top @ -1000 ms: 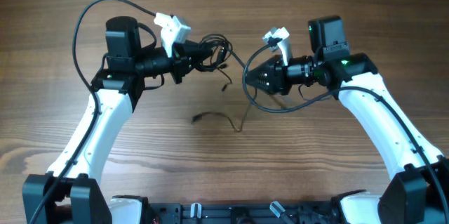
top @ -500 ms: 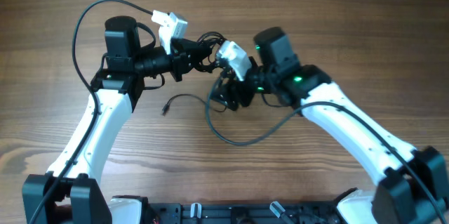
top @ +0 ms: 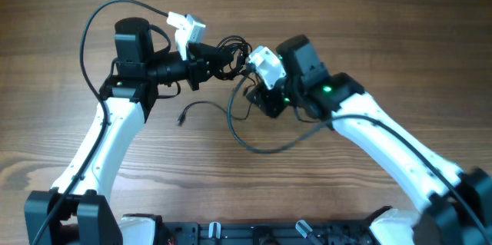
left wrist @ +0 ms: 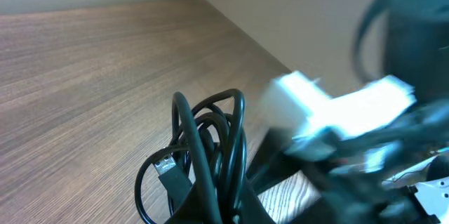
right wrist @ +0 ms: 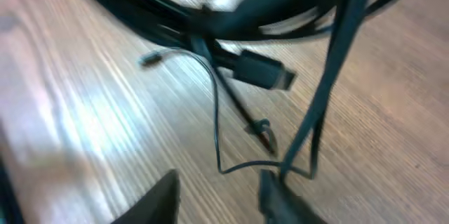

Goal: Untangle cables

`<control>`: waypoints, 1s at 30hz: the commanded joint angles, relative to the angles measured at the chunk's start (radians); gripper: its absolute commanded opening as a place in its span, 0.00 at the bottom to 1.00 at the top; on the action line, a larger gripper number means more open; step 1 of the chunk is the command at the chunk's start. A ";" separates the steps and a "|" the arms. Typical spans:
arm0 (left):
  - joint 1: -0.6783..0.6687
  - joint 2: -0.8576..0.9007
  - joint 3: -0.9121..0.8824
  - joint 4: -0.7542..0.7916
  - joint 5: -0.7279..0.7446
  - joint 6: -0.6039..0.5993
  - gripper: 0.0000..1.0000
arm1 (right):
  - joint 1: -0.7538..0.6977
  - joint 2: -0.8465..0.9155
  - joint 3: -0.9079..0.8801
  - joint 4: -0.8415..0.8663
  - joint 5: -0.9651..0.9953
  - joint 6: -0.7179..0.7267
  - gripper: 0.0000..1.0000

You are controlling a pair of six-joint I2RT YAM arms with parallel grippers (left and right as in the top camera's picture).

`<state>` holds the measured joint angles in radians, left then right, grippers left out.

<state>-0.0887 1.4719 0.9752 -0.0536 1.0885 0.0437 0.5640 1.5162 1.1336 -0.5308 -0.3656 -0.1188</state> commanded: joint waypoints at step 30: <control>0.002 -0.010 0.012 -0.019 -0.076 -0.082 0.04 | -0.080 -0.122 0.005 -0.027 -0.046 0.023 0.04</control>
<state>-0.0906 1.4719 0.9752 -0.0761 1.0428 -0.0330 0.5201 1.5085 1.1336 -0.5125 -0.5373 -0.1162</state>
